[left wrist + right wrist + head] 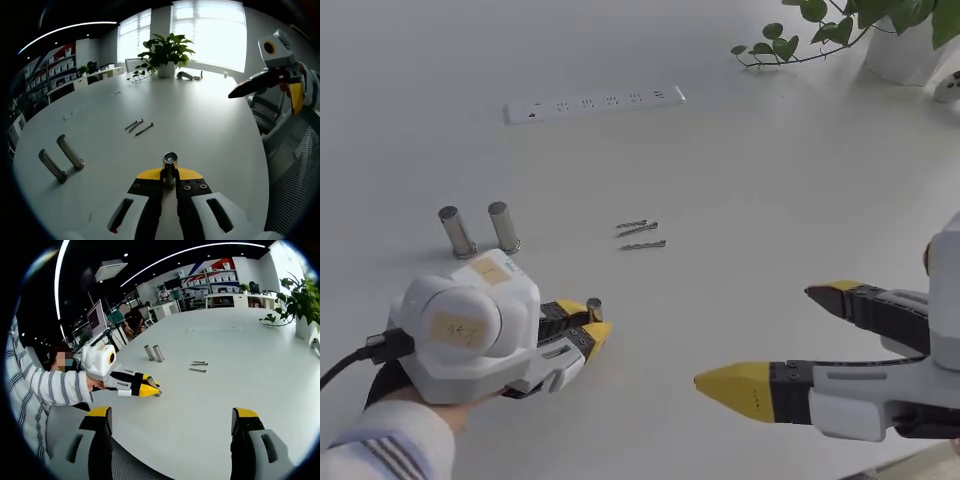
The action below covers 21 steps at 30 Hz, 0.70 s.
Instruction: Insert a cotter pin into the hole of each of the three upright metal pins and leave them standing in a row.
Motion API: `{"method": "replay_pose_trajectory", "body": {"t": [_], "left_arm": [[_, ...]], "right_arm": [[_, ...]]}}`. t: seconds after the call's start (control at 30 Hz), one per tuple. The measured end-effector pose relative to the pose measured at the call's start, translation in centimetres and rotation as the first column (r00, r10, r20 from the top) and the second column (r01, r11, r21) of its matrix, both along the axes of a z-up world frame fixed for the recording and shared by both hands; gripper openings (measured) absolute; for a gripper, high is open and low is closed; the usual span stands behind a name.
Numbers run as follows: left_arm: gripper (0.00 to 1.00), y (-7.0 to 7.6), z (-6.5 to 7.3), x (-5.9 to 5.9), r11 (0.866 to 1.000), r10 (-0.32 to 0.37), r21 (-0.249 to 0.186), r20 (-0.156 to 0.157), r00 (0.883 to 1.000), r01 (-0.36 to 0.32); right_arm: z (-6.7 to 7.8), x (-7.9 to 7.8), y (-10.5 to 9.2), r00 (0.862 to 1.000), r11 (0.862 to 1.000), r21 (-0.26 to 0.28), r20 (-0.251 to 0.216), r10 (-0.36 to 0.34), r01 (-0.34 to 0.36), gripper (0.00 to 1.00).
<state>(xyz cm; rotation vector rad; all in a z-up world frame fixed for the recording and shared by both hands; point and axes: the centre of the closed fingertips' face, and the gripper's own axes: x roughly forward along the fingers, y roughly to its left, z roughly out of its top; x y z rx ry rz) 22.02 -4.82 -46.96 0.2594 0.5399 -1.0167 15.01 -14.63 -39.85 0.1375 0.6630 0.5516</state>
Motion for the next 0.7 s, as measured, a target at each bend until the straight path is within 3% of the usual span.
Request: {"method": "replay_pose_trajectory", "body": {"t": [0.4,0.6,0.7], "left_arm": [[0.06,0.3,0.2,-0.1,1.0,0.01,0.008,0.004,1.0,-0.01],[0.17,0.7,1.0,-0.2,1.0,-0.002,0.005,0.008,1.0,0.002],[0.16,1.1,1.3,-0.5,1.0,-0.019,0.024,0.014,1.0,0.019]], "right_arm": [[0.2,-0.2,0.2,1.0,1.0,0.0,-0.001,0.008,-0.008,0.98],[0.2,-0.3,0.5,1.0,1.0,0.001,-0.001,0.018,-0.018,0.98],[0.3,-0.2,0.7,1.0,1.0,-0.002,-0.002,0.026,-0.026,0.98]]}}
